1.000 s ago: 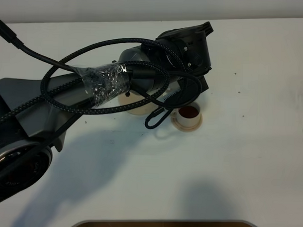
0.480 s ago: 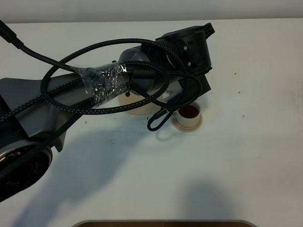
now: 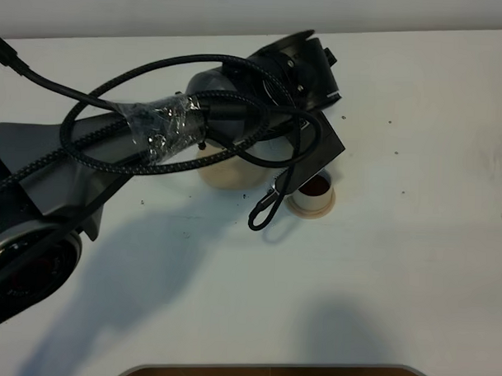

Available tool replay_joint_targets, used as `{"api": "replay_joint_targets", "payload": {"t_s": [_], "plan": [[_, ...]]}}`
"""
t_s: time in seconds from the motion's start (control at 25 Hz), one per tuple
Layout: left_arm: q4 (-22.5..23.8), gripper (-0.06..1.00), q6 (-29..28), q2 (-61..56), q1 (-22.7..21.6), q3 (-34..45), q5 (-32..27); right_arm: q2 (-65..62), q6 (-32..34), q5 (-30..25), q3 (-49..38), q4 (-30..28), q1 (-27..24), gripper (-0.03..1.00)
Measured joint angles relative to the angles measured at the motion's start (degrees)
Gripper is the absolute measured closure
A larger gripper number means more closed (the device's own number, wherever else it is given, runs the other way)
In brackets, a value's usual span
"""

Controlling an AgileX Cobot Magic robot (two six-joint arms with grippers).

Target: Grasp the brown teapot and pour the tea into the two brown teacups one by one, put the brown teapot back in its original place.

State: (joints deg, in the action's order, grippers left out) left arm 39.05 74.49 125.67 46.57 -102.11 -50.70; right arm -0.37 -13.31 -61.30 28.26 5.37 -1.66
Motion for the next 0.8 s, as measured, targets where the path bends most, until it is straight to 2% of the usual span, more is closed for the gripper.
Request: {"api": "replay_joint_targets", "payload": {"t_s": [0.2,0.36,0.6,0.8], "plan": [[-2.31,0.83,-6.87,0.0,-0.77,0.0,-2.39,0.0,0.0,0.0,0.0,0.0,0.0,0.53],[-3.43,0.83,-12.36,-0.12,-0.83,0.0,-7.91,0.0,0.0,0.0,0.0,0.0,0.0,0.53],[-11.58,0.83,-20.86,-1.43,-1.3,0.0,-15.27,0.0,0.0,0.0,0.0,0.0,0.0,0.53],[-20.24,0.83,-29.27,-1.67,-3.97,0.0,-17.5,0.0,0.0,0.0,0.0,0.0,0.0,0.53]]}}
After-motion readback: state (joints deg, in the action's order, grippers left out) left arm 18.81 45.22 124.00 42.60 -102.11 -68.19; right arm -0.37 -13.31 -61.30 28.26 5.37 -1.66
